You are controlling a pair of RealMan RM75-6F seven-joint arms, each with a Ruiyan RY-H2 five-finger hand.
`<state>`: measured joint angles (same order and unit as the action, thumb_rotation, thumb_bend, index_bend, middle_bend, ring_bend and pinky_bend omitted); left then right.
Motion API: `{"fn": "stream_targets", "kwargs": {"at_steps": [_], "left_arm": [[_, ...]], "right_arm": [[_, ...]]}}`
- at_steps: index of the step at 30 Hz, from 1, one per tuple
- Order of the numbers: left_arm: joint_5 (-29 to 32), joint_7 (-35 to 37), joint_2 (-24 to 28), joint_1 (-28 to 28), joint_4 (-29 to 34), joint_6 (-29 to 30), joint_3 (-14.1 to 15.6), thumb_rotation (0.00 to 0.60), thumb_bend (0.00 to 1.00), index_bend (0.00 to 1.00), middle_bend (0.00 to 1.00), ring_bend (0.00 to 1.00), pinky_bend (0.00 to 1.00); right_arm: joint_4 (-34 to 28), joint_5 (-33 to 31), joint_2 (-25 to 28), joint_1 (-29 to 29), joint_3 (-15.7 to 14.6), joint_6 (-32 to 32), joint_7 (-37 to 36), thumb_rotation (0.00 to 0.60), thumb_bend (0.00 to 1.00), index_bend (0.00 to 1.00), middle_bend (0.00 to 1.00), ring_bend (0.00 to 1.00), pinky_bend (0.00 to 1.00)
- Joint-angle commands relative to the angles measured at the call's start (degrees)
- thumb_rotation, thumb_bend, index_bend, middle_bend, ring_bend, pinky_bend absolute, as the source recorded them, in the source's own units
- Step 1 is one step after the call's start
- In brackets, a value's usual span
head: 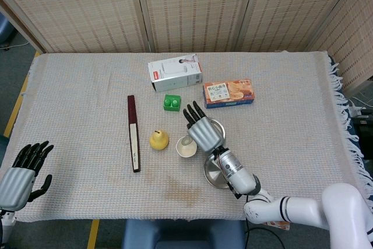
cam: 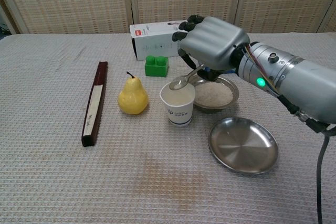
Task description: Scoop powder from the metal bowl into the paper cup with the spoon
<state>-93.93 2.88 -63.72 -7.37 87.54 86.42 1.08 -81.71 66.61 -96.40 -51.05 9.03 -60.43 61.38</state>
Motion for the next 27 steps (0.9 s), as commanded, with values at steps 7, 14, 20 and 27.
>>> {"fn": "stream_targets", "kwargs": {"at_steps": [7,14,20,27], "left_arm": [[0.0,0.0,0.1,0.1,-0.1,0.2,0.0,0.6,0.48,0.0,0.0,0.0,0.05],[0.1,0.0,0.0,-0.1,-0.2,-0.2,0.0,0.6,0.48,0.0,0.0,0.0,0.05],[-0.1,-0.2,-0.1,0.0,-0.1,-0.1,0.1,0.6,0.48,0.0,0.0,0.0,0.05],[-0.2,0.1,0.1,0.1,-0.1,0.0,0.1,0.6,0.48,0.0,0.0,0.0,0.05]], "right_arm": [[-2.5,-2.1,-0.2,-4.3,-4.6,0.3,22.5,0.6,0.41,0.74,0.11,0.0,0.0],[-7.4,-2.8,2.0,-6.4,-6.3,-1.2,33.9,0.6,0.42,0.74,0.11,0.0,0.0],[-8.5,-1.3,2.6,-8.5,-7.9,-1.5,40.8,0.6,0.42,0.74,0.11,0.0,0.0],[-9.8,-1.5,3.3,-10.1,-9.9,-2.0,50.2,0.6,0.43,0.74,0.11,0.0,0.0]]}}
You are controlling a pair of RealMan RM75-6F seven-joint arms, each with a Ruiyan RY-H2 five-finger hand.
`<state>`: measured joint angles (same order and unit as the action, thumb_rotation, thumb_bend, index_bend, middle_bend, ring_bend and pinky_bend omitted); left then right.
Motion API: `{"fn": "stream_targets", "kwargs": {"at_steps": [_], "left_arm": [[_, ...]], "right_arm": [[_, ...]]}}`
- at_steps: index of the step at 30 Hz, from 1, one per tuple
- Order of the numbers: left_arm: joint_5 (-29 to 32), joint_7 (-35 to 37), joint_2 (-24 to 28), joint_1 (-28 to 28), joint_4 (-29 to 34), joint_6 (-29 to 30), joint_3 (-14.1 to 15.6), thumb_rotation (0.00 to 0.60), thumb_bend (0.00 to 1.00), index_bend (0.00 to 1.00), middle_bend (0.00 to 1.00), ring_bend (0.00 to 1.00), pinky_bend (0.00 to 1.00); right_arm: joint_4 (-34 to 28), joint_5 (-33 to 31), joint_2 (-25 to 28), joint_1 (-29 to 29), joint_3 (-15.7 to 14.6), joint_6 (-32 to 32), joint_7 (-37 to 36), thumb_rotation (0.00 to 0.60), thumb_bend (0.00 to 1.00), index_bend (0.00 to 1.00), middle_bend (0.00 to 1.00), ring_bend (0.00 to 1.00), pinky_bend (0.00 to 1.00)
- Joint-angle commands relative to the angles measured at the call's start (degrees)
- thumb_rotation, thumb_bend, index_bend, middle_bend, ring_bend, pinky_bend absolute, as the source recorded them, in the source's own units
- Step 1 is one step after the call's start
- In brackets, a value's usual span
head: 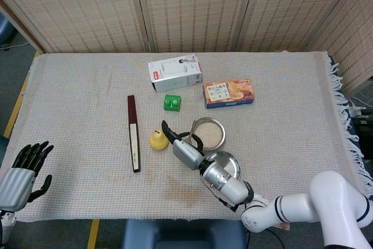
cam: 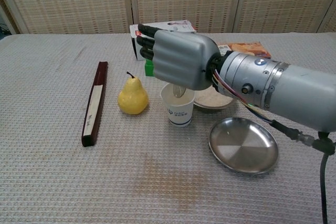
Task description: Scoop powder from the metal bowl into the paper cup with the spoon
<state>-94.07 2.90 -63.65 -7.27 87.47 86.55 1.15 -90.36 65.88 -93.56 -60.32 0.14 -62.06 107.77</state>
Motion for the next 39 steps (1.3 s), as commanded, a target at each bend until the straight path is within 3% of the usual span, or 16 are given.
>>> {"fn": "stream_targets", "kwargs": {"at_steps": [1,5,11,17,23,30,39], "left_arm": [[-0.1,0.2,0.0,-0.1,-0.1,-0.1,0.1,0.6,0.48,0.0,0.0,0.0,0.05],[-0.2,0.3,0.1,-0.1,-0.1,-0.3,0.1,0.6,0.48,0.0,0.0,0.0,0.05],[-0.5,0.3,0.1,0.1,0.0,0.3,0.2,0.6,0.48,0.0,0.0,0.0,0.05],[-0.8,0.1,0.2,0.1,0.1,0.4,0.4,0.6,0.48,0.0,0.0,0.0,0.05],[-0.8,-0.9,-0.3,0.1,0.3,0.4,0.3,0.6,0.48,0.0,0.0,0.0,0.05],[-1.3,-2.0,-0.5,0.1,0.9,0.1,0.7,0.6,0.48,0.0,0.0,0.0,0.05],[-1.0,-2.0,-0.4,-0.1,1.1,-0.6,0.7,0.6,0.48,0.0,0.0,0.0,0.05]], "right_arm": [[-1.5,-1.3,0.6,-0.9,-1.2,-0.5,4.7,0.6,0.43,0.74,0.11,0.0,0.0],[-3.0,-1.8,0.8,-0.7,-1.5,-1.4,5.0,0.6,0.43,0.74,0.11,0.0,0.0],[-4.9,-1.4,2.1,2.0,-0.2,-5.6,-1.9,0.6,0.43,0.74,0.11,0.0,0.0],[-8.3,1.8,3.7,10.3,2.3,-14.0,-26.8,0.6,0.43,0.71,0.11,0.0,0.0],[-8.9,8.8,7.4,18.4,-2.6,-17.9,-48.1,0.6,0.43,0.68,0.11,0.0,0.0],[-0.9,14.1,6.0,25.8,-8.4,-18.3,-64.2,0.6,0.43,0.64,0.11,0.0,0.0],[14.0,16.2,-2.4,29.5,-7.8,-15.1,-73.2,0.6,0.43,0.63,0.11,0.0,0.0]]}}
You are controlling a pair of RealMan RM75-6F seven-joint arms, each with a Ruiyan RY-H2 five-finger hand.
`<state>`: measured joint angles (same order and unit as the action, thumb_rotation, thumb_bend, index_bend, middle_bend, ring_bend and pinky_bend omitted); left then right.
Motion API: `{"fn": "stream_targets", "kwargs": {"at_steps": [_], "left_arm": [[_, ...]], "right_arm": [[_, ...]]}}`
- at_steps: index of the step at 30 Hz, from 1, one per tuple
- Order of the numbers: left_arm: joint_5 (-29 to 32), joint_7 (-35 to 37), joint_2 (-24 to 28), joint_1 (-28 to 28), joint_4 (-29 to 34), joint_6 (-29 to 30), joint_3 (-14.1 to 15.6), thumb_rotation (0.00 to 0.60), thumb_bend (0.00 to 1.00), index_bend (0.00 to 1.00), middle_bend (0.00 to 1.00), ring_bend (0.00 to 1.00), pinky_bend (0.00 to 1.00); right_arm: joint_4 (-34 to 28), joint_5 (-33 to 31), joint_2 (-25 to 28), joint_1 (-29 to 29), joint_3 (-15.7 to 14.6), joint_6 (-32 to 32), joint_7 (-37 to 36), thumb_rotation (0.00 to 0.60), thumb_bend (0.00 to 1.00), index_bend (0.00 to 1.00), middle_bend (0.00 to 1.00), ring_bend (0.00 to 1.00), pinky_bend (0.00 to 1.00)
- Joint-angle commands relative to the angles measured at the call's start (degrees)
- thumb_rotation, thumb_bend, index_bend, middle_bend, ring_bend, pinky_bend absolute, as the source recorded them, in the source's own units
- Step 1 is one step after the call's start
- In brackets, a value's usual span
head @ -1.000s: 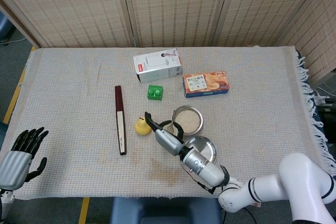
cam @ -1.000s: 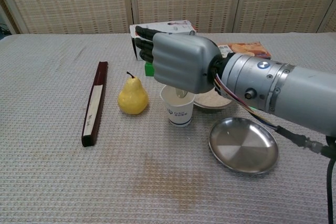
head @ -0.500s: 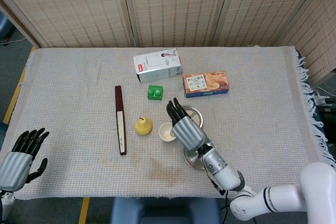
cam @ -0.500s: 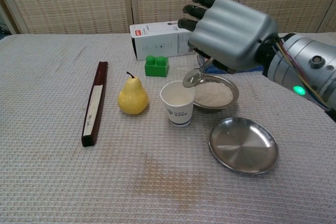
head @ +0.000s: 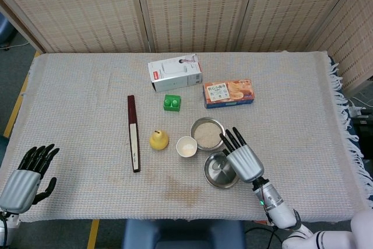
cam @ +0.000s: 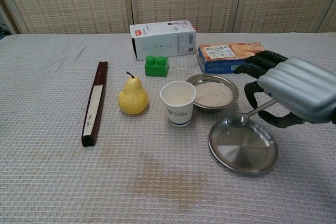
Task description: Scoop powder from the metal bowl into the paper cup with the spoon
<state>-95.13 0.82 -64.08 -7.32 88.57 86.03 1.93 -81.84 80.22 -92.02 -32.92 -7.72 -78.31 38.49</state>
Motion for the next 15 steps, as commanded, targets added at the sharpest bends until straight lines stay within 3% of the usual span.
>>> {"fn": "stream_targets", "kwargs": {"at_steps": [1,7,15], "left_arm": [[0.2,0.1,0.0,0.0,0.0,-0.1,-0.1,0.6,0.48,0.0,0.0,0.0,0.06],[0.4,0.5,0.0,-0.1,-0.2,-0.2,-0.2,0.6,0.48,0.0,0.0,0.0,0.06],[1.7,0.4,-0.2,-0.3,-0.2,-1.0,-0.6,0.6,0.48,0.0,0.0,0.0,0.06]], "right_arm": [[6.7,2.2,-4.8,2.2,0.3,1.6,-4.8,0.6,0.43,0.62,0.11,0.0,0.0],[8.7,3.0,-6.2,2.6,1.1,4.6,-4.9,0.6,0.43,0.53,0.11,0.0,0.0],[5.2,-0.1,-4.6,4.2,3.3,7.3,-2.7,0.6,0.39,0.32,0.1,0.0,0.0]]}}
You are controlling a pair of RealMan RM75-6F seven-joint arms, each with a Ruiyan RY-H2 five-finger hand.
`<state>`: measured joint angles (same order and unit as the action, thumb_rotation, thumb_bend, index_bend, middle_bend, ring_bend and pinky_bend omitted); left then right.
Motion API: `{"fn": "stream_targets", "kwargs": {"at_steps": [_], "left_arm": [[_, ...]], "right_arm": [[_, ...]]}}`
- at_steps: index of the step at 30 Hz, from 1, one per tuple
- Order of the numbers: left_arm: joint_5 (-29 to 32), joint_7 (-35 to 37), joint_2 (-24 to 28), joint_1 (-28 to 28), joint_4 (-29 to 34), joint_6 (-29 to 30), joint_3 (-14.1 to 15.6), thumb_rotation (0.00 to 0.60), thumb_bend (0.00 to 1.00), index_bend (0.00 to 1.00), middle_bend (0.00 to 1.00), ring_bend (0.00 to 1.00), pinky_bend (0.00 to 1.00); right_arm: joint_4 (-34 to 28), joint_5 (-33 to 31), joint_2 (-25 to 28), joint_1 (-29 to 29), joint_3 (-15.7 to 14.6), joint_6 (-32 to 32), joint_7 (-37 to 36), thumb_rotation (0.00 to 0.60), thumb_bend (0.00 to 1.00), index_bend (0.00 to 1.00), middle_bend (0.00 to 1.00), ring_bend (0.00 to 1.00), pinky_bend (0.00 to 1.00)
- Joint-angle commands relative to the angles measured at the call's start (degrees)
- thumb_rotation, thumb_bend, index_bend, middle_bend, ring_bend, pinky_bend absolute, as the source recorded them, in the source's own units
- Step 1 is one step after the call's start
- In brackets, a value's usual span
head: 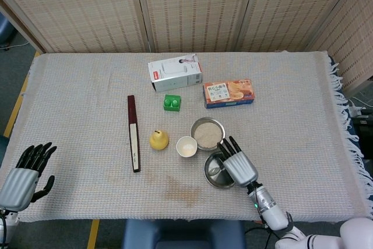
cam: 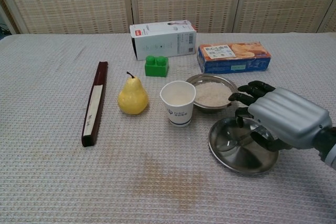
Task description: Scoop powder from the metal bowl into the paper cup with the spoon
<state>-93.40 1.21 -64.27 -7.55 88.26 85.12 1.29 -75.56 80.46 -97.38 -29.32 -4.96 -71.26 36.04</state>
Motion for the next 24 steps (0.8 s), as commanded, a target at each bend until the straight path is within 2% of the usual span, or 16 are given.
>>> {"fn": "stream_targets", "kwargs": {"at_steps": [1,5,9,12,16,18,24], "left_arm": [[-0.1,0.0,0.0,-0.1,0.1,-0.1,0.0,0.6,0.48,0.0,0.0,0.0,0.06],[0.0,-0.3,0.1,0.0,0.2,-0.1,0.0,0.6,0.48,0.0,0.0,0.0,0.06],[0.2,-0.4,0.1,0.2,0.4,0.6,-0.2,0.6,0.48,0.0,0.0,0.0,0.06],[0.4,-0.1,0.1,0.6,0.3,1.4,-0.5,0.6,0.48,0.0,0.0,0.0,0.06],[1.0,0.3,0.0,0.8,0.0,2.1,-1.1,0.6,0.48,0.0,0.0,0.0,0.06],[1.3,0.8,-0.1,0.7,-0.1,2.1,-1.4,0.6,0.48,0.0,0.0,0.0,0.06],[1.6,-1.0,-0.8,0.9,0.0,2.7,-1.9,0.6,0.46,0.0,0.0,0.0,0.06]], "right_arm": [[-1.8,-0.4,1.2,0.8,0.6,0.2,-0.3,0.6,0.37,0.31,0.09,0.0,0.0],[-6.1,0.7,4.3,2.3,0.8,-2.0,-0.9,0.6,0.36,0.27,0.08,0.0,0.0],[-12.9,4.0,9.3,7.4,0.4,-11.4,-4.4,0.6,0.33,0.23,0.06,0.0,0.0],[-17.7,4.1,14.0,12.9,-1.3,-18.2,-5.5,0.6,0.28,0.14,0.02,0.0,0.0],[-17.3,5.5,16.9,19.3,-1.7,-27.2,-10.4,0.6,0.27,0.13,0.0,0.0,0.0],[-16.3,5.3,18.3,20.9,-1.7,-28.0,-10.9,0.6,0.26,0.15,0.0,0.0,0.0],[-19.7,3.0,22.5,22.0,-0.3,-25.6,-12.4,0.6,0.25,0.16,0.0,0.0,0.0]]}}
